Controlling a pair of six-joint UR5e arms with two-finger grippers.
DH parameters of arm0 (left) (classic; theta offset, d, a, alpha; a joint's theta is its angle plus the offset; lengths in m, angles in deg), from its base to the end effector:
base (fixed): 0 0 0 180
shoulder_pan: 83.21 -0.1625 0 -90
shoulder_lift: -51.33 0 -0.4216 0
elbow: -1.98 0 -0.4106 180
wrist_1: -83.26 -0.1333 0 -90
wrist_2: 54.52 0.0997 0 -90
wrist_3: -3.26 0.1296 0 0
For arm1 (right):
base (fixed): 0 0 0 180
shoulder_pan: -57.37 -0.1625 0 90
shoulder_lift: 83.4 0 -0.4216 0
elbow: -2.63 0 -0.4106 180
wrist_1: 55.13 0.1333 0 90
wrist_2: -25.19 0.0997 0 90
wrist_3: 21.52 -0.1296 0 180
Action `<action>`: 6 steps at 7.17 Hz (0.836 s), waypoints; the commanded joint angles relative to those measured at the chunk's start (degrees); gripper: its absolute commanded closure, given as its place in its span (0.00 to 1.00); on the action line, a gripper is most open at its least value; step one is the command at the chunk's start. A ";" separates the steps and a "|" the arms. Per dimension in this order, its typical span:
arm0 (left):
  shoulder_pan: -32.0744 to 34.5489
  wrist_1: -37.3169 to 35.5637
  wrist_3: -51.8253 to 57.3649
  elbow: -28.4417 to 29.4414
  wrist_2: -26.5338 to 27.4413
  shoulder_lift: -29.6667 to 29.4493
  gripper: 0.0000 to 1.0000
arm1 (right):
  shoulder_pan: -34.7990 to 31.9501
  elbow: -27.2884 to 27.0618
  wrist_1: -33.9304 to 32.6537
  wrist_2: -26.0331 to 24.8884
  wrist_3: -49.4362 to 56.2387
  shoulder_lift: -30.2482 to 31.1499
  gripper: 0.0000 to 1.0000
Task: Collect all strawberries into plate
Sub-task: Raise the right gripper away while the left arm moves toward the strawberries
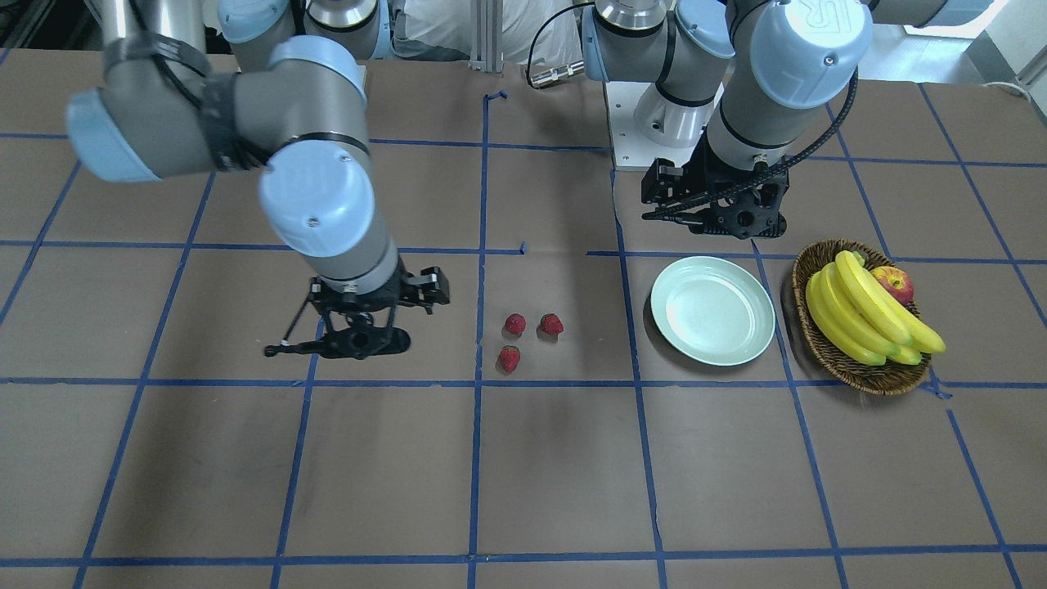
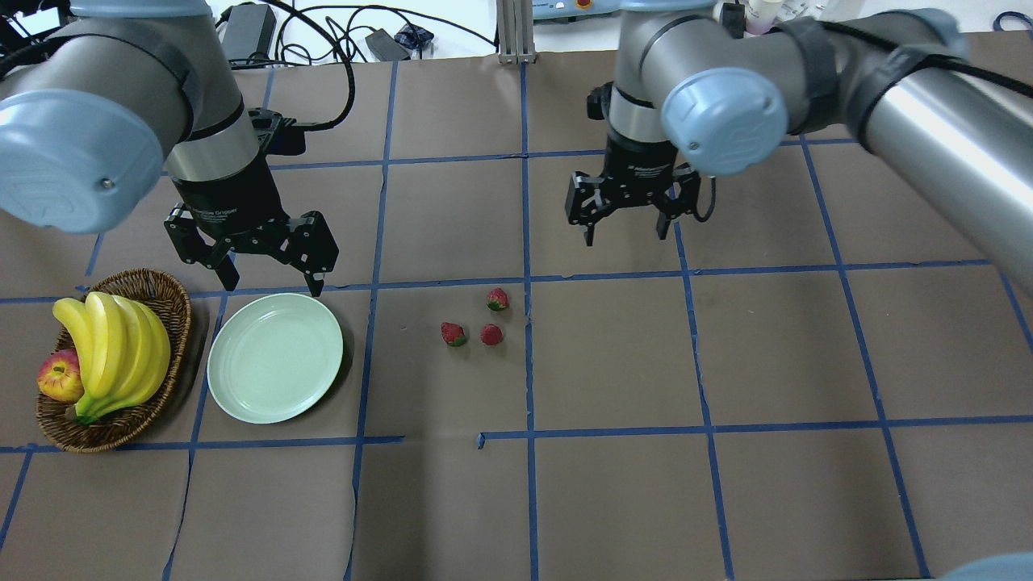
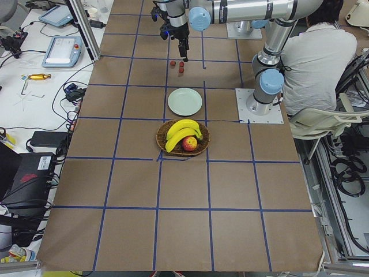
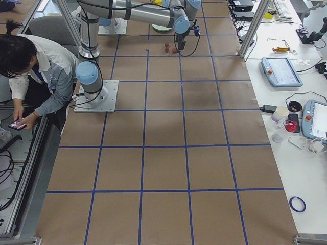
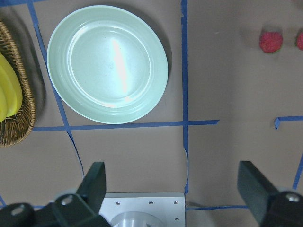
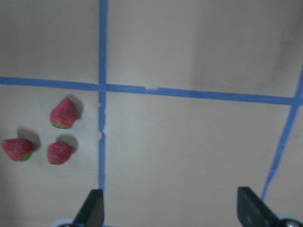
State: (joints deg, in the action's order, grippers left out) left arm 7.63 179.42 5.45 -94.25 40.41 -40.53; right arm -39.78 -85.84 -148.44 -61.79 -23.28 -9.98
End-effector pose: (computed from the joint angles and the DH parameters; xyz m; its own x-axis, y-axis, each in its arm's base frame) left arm -0.1293 -0.4832 0.3764 -0.9946 0.0728 -0.0738 0.0523 0.9671 0.2492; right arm 0.2122 -0.5661 0.3130 -0.9955 -0.0838 -0.0453 -0.0913 0.9745 0.2050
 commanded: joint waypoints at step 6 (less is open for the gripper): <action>5.92 -12.65 -28.71 -0.89 -7.63 -5.95 0.00 | 8.03 -0.04 10.16 -6.09 3.08 14.12 0.00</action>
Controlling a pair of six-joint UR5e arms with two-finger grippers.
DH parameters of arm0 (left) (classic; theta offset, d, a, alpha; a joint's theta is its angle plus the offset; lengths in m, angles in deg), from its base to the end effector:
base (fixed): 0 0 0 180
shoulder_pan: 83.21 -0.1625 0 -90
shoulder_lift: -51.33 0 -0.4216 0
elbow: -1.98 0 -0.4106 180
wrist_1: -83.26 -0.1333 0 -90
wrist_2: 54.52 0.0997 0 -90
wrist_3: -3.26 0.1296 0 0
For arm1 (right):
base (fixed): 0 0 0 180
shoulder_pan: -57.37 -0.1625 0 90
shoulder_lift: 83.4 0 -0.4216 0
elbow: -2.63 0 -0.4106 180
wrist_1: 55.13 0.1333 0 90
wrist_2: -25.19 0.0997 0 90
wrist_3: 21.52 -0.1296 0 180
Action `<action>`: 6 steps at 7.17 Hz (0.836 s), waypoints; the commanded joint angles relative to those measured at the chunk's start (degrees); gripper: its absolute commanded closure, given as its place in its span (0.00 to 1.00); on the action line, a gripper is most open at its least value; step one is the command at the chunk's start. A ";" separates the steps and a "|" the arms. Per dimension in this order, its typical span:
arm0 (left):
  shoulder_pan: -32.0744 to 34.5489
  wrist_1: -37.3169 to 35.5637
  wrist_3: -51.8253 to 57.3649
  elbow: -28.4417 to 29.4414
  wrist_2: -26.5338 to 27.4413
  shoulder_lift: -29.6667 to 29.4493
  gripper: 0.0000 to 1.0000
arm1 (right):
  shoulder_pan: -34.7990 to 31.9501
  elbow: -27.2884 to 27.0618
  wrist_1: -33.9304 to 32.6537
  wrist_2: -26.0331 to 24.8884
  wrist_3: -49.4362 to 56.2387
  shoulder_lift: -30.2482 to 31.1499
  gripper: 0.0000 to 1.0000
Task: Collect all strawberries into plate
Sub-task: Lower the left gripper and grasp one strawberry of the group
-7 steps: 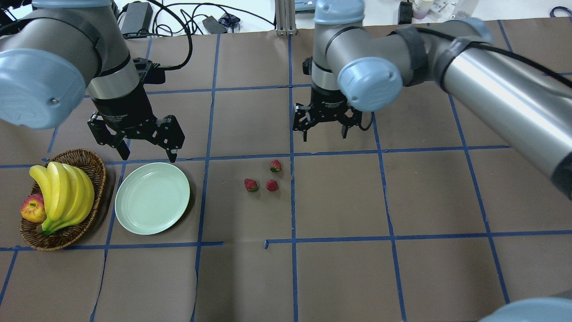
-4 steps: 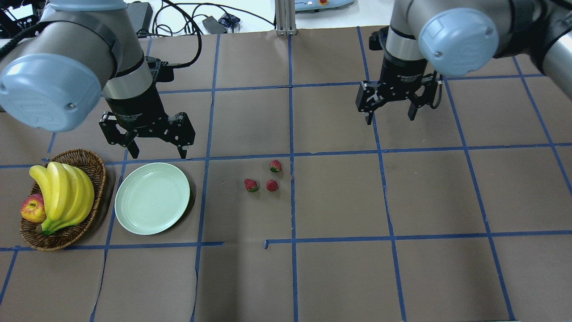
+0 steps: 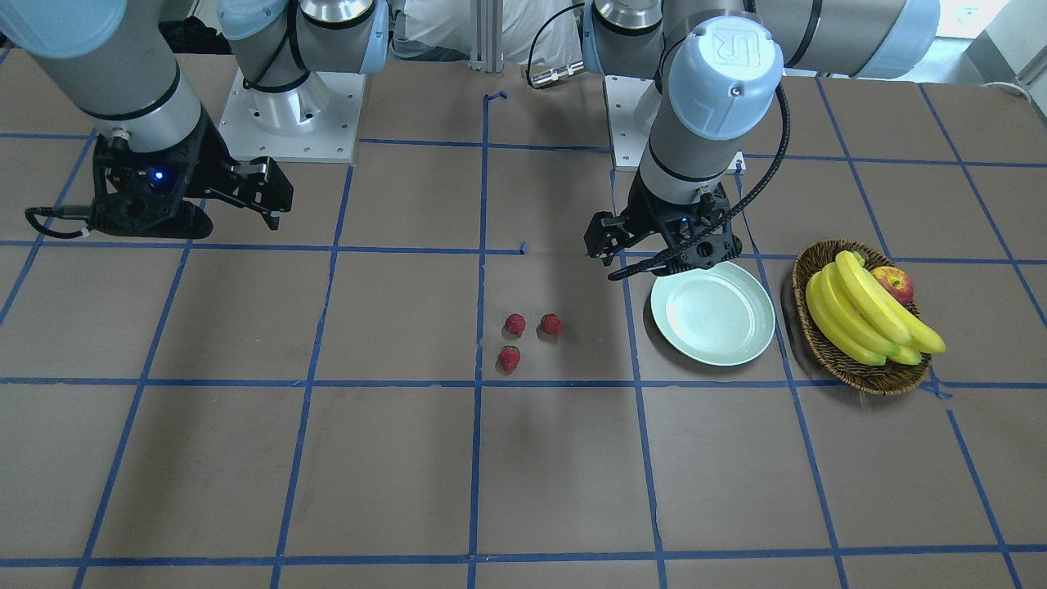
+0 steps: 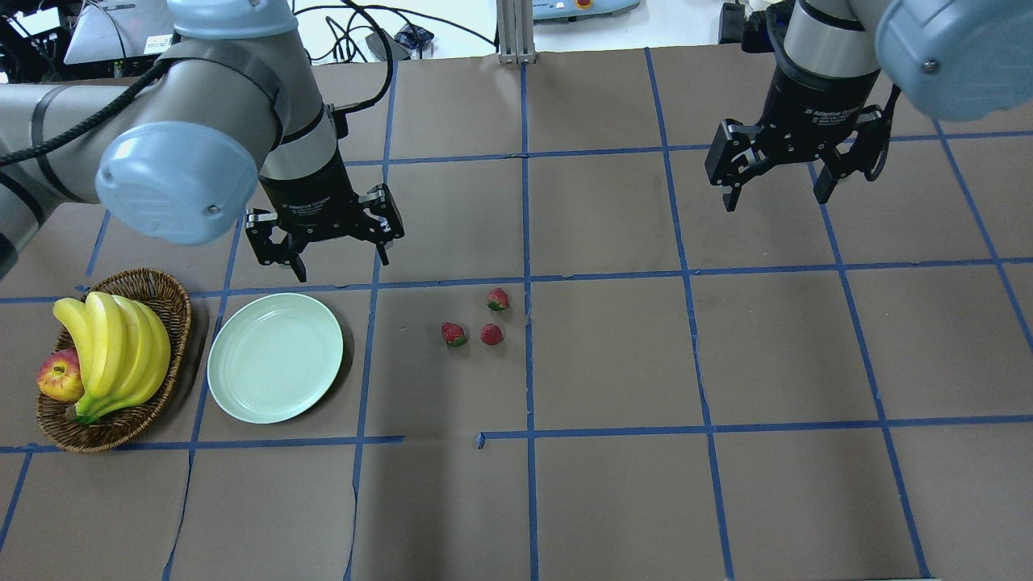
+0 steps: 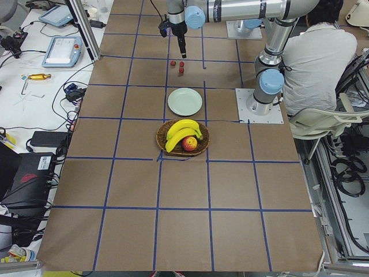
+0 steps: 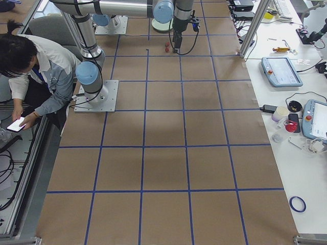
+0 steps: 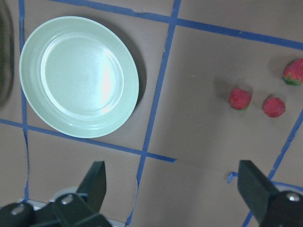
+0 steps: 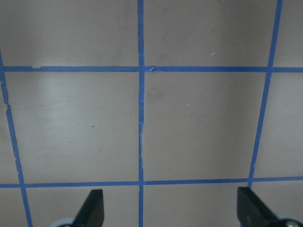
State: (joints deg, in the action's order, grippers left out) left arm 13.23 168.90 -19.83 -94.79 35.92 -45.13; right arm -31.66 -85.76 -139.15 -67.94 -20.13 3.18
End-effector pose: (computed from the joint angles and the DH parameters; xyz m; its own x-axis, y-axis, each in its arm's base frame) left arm -0.1904 -0.5075 0.3440 -0.9574 -0.2808 -0.0675 -0.2877 0.9476 0.1389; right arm 0.1175 -0.5188 0.4287 -0.9986 -0.0145 0.0508 -0.0075 0.9906 0.1368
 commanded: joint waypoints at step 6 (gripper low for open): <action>3.58 -14.77 -26.13 -4.48 -6.15 -9.69 0.05 | -0.18 -1.70 0.88 -0.03 -1.21 0.17 0.00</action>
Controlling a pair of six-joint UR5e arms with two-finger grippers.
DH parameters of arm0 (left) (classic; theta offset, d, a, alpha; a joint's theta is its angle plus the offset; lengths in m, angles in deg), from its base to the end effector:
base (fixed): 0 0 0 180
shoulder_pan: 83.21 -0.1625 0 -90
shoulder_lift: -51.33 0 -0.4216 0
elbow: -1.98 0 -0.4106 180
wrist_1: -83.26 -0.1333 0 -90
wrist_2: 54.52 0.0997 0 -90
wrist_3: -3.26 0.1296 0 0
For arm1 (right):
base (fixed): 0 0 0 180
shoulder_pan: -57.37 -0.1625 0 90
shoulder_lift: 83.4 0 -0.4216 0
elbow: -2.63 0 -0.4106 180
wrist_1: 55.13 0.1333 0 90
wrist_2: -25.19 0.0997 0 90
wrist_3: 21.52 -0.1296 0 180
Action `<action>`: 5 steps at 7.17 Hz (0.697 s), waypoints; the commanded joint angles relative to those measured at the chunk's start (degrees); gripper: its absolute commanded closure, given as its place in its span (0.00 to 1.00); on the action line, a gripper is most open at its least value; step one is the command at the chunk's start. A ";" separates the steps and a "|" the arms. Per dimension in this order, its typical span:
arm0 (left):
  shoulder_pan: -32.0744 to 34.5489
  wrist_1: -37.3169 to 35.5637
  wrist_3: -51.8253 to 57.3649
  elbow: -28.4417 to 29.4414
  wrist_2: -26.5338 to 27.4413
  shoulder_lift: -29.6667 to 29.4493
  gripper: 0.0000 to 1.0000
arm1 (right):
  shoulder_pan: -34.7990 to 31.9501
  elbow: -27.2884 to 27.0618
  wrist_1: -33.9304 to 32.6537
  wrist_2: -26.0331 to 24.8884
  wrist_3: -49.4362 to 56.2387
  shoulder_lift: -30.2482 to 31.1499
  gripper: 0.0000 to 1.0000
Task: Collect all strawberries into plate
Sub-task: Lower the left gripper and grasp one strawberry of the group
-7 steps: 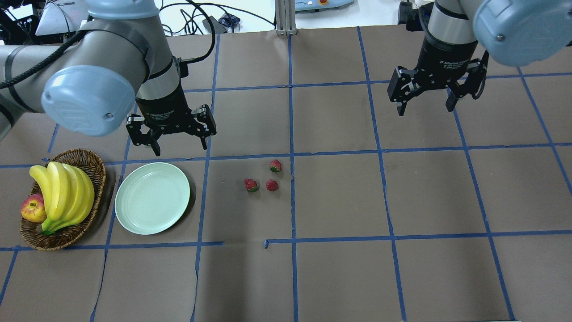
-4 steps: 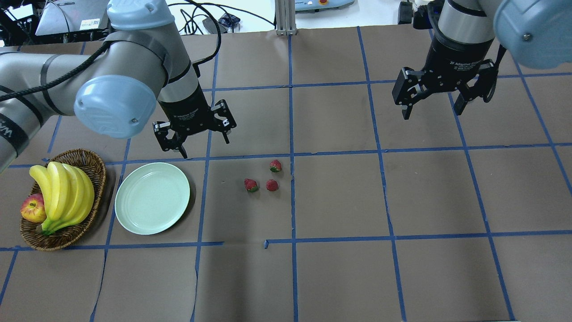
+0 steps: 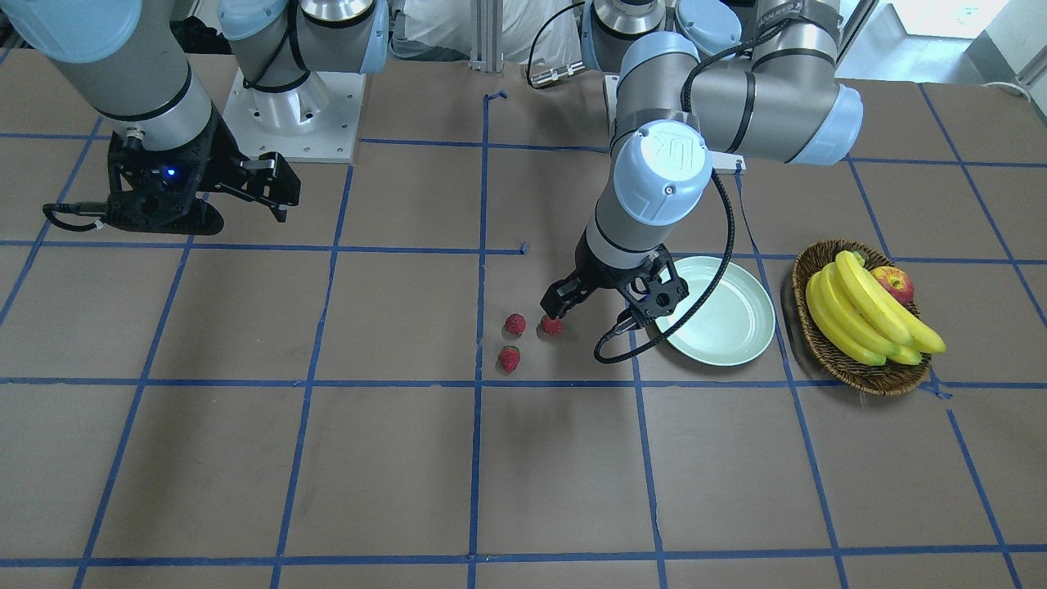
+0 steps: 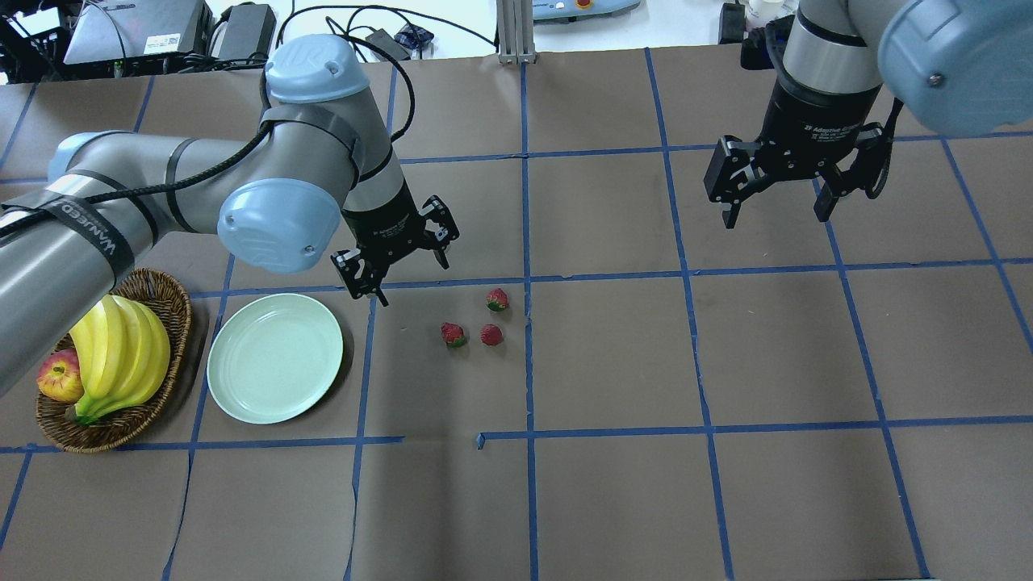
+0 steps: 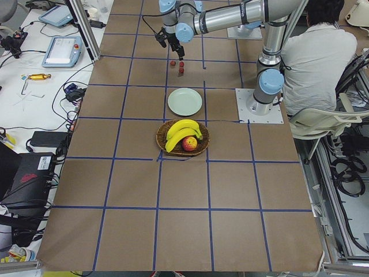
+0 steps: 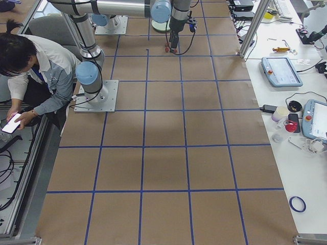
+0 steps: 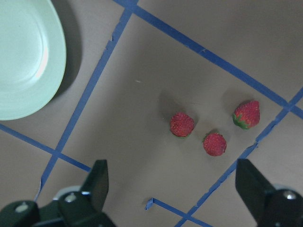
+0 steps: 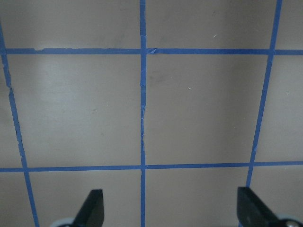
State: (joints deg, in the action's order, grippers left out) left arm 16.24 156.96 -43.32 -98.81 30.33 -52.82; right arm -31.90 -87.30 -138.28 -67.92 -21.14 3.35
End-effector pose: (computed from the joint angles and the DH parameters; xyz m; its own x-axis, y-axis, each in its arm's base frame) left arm -0.2340 -0.5232 0.2556 -0.7947 -0.6051 -0.0481 -0.6036 0.7794 0.1677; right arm 0.1198 -0.5111 0.4158 -0.9986 -0.0033 0.0523 0.0059 0.9846 0.1745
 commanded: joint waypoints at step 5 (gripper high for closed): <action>1.63 -7.79 -4.65 -2.30 -0.03 -8.87 0.17 | 0.06 -2.25 -0.43 -0.48 -0.28 -1.06 0.00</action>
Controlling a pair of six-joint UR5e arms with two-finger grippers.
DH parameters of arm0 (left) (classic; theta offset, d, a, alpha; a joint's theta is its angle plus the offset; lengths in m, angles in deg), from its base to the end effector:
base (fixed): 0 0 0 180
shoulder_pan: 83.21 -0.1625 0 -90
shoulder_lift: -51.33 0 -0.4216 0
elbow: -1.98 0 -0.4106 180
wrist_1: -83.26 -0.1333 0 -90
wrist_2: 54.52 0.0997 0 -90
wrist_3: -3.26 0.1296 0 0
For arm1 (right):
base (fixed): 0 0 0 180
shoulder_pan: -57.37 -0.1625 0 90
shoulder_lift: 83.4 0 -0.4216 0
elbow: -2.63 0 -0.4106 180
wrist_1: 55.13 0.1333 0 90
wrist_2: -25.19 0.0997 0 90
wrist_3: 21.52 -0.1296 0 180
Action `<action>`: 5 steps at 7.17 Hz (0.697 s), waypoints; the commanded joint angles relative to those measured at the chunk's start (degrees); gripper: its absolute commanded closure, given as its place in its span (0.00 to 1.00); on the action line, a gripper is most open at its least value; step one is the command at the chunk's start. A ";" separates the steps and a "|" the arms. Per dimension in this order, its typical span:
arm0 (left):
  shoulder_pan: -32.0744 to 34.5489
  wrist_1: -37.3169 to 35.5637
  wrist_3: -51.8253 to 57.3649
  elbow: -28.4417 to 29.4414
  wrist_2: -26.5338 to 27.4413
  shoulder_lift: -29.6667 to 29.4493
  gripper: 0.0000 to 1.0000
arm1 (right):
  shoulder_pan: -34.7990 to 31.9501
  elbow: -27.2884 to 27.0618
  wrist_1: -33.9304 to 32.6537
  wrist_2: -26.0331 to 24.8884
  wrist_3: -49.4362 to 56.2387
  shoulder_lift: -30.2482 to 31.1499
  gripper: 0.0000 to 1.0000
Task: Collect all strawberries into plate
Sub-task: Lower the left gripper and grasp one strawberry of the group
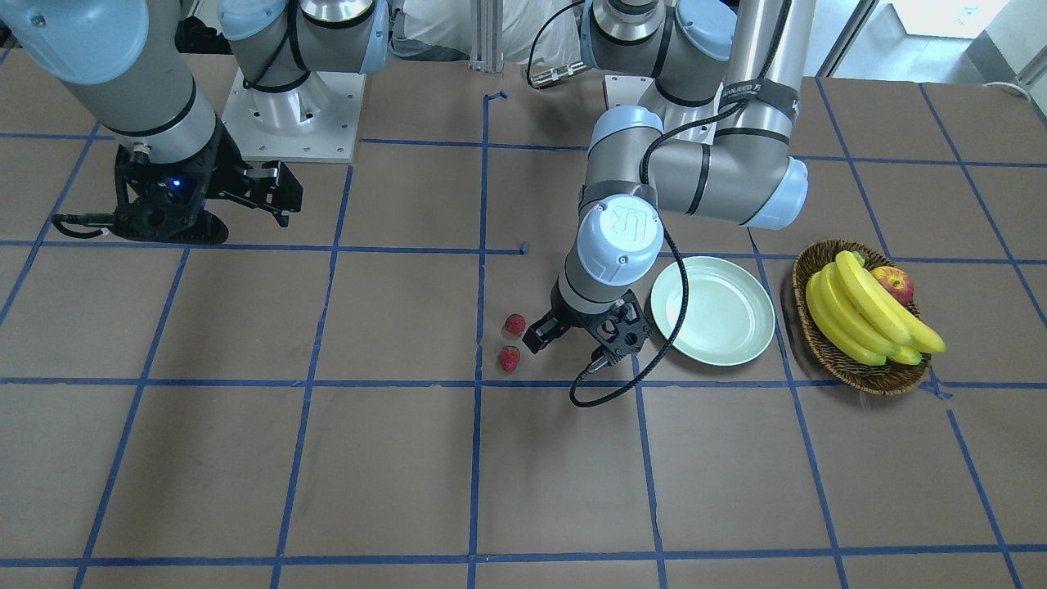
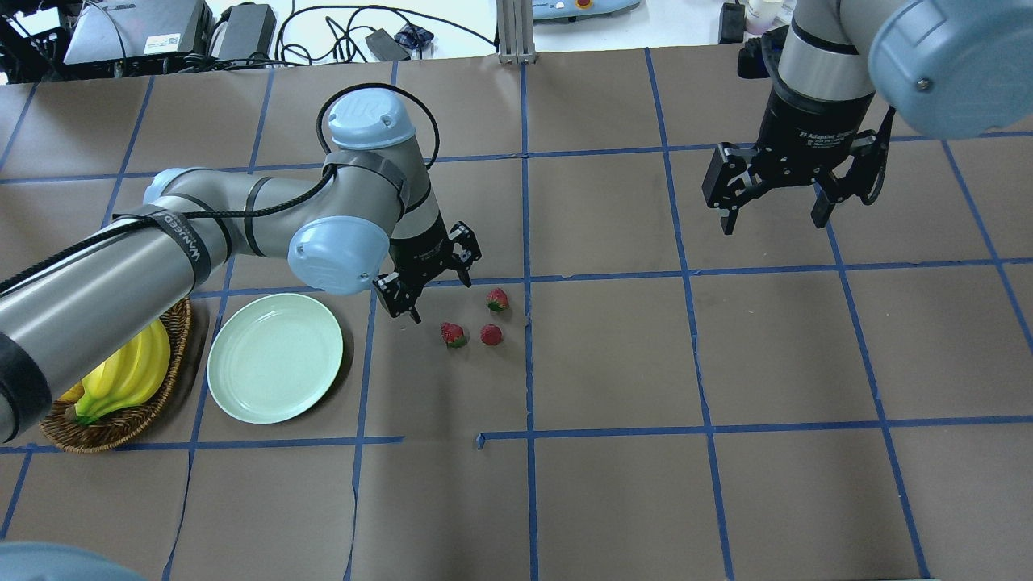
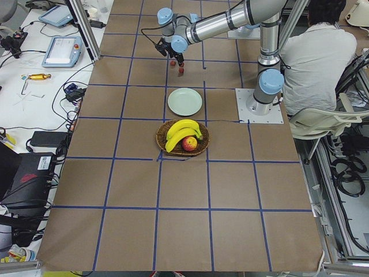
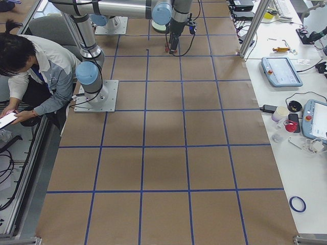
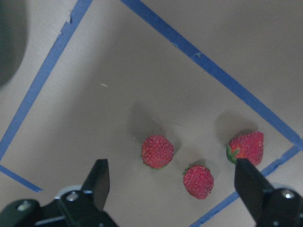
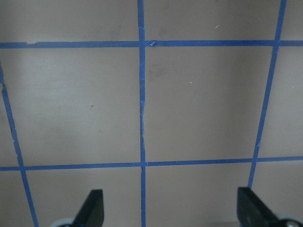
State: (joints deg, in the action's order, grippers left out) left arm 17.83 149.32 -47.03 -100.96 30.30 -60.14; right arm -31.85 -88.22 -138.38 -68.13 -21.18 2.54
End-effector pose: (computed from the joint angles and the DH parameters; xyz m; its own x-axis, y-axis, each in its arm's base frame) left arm -0.2510 -0.5294 0.1778 -0.7714 -0.6309 -0.0831 -0.6341 0.7510 0.1844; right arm 0.1188 -0.5121 0.4010 -0.9985 -0.0039 0.0555 0.0074 0.9793 0.2024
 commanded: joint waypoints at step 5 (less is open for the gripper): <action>0.30 0.12 -0.42 -2.70 -0.71 -2.70 0.19 | 0.01 -2.76 -1.22 -0.37 0.01 -0.25 0.00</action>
State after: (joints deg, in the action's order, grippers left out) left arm 18.07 149.32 -47.69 -103.26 29.70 -62.78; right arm -31.84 -90.93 -139.43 -68.56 -21.13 2.35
